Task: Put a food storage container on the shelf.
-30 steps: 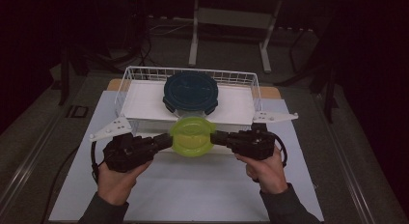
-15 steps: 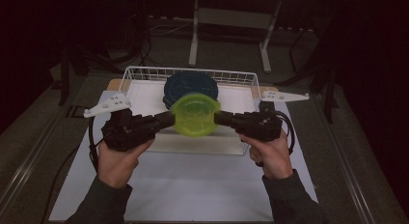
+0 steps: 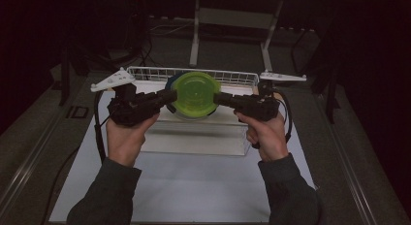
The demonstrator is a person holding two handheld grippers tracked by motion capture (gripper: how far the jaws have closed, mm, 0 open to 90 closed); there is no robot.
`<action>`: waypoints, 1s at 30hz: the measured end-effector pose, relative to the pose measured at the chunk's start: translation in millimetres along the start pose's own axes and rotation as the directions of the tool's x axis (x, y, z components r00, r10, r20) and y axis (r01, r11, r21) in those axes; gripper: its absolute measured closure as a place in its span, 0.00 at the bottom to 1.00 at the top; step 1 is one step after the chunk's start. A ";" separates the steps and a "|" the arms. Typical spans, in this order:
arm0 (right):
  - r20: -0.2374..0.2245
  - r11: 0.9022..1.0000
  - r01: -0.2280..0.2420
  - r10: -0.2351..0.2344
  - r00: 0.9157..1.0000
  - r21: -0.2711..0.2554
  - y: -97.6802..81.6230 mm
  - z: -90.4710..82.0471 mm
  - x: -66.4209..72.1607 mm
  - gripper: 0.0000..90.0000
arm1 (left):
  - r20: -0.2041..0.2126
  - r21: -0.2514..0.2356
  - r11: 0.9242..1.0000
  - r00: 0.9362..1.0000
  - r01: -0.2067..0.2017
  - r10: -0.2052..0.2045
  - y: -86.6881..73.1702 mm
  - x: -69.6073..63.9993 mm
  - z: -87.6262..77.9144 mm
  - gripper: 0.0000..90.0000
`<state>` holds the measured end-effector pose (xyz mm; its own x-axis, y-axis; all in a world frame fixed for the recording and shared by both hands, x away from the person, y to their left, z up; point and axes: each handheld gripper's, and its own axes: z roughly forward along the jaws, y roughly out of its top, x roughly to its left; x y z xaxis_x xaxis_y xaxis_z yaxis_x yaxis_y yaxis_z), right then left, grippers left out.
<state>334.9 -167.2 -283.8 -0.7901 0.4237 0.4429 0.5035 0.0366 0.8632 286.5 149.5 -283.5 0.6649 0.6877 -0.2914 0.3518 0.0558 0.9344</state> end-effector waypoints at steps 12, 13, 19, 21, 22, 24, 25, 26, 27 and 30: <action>-0.016 0.996 -0.087 0.087 0.996 -0.018 6.9 12.1 -18.0 0.90 | -0.029 -0.024 1.000 1.000 0.011 -0.012 1.6 7.7 9.6 0.81; -0.012 0.996 -0.089 0.089 0.996 -0.022 7.4 12.7 -17.8 0.90 | -0.035 -0.026 1.000 0.999 0.009 -0.010 1.5 7.3 10.2 0.79; 0.012 0.994 -0.106 0.106 0.994 -0.030 11.9 16.4 -17.3 0.90 | -0.078 -0.044 0.999 0.997 0.009 -0.012 0.7 8.0 7.4 0.64; 0.017 0.993 -0.112 0.113 0.993 -0.036 13.0 17.0 -18.2 0.89 | -0.082 -0.059 0.998 0.996 0.018 -0.023 0.7 9.8 4.6 0.61; 0.024 0.992 -0.117 0.118 0.993 -0.039 13.7 17.3 -18.3 0.89 | -0.082 -0.064 0.998 0.996 0.023 -0.028 0.7 10.7 3.2 0.60; 0.026 0.992 -0.117 0.118 0.993 -0.041 14.6 18.1 -18.5 0.88 | -0.086 -0.065 0.998 0.996 0.027 -0.032 0.4 12.5 1.2 0.58; 0.041 0.993 -0.109 0.110 0.993 -0.044 15.3 18.7 -18.2 0.88 | -0.085 -0.065 0.998 0.996 0.026 -0.032 0.1 13.5 0.6 0.58; 0.051 0.993 -0.109 0.111 0.992 -0.046 16.1 19.4 -18.2 0.88 | -0.084 -0.066 0.997 0.996 0.028 -0.034 -0.1 13.9 0.3 0.58; 0.054 0.993 -0.110 0.112 0.992 -0.045 16.7 20.1 -18.6 0.87 | -0.085 -0.067 0.997 0.996 0.029 -0.035 -0.4 14.2 0.2 0.58; 0.069 0.993 -0.109 0.112 0.991 -0.039 20.0 23.5 -20.0 0.86 | -0.082 -0.064 0.997 0.996 0.030 -0.036 -1.0 14.8 1.5 0.58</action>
<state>369.0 -153.7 -281.1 -0.7029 0.4869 0.5186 0.5725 -0.0454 0.8187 296.9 158.5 -289.1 0.5954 0.7425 -0.3068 0.3289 0.1230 0.9363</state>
